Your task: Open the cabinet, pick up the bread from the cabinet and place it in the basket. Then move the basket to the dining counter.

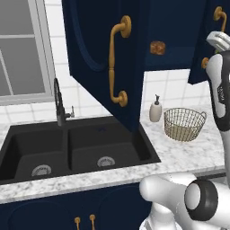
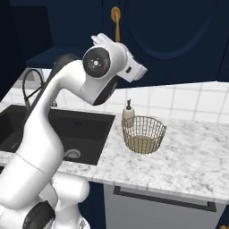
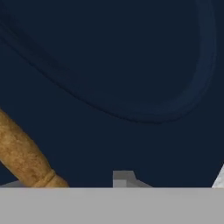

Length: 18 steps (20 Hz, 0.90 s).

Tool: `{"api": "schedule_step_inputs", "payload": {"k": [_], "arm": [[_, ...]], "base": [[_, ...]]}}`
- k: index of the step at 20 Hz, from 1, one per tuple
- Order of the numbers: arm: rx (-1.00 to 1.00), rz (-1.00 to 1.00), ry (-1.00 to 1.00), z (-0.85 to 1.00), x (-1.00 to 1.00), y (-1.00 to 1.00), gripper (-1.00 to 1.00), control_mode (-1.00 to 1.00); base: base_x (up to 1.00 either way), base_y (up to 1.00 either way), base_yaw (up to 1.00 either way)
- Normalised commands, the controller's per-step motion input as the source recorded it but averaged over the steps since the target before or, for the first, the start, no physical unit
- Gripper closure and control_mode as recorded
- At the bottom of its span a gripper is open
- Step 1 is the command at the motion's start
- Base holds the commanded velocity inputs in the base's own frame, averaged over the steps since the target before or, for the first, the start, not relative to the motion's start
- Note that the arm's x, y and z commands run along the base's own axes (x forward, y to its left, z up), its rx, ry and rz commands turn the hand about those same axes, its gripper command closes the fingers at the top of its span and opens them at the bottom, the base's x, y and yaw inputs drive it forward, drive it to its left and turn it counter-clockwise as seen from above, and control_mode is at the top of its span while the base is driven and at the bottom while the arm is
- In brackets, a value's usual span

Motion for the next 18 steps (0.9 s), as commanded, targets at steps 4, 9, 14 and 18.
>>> {"api": "schedule_step_inputs", "payload": {"k": [4,9,14,18], "arm": [[0.22,0.02,0.00,0.01,-1.00,-1.00,1.00,-1.00],[0.18,0.00,-0.07,0.03,-1.00,-1.00,1.00,-1.00],[0.14,0.00,-0.12,0.03,-0.95,-1.00,1.00,-1.00],[0.10,0.00,-0.18,0.01,-0.88,-1.00,1.00,-1.00]], "base": [[0.00,0.00,0.00],[0.00,0.00,0.00],[0.00,0.00,0.00],[0.00,0.00,0.00]]}}
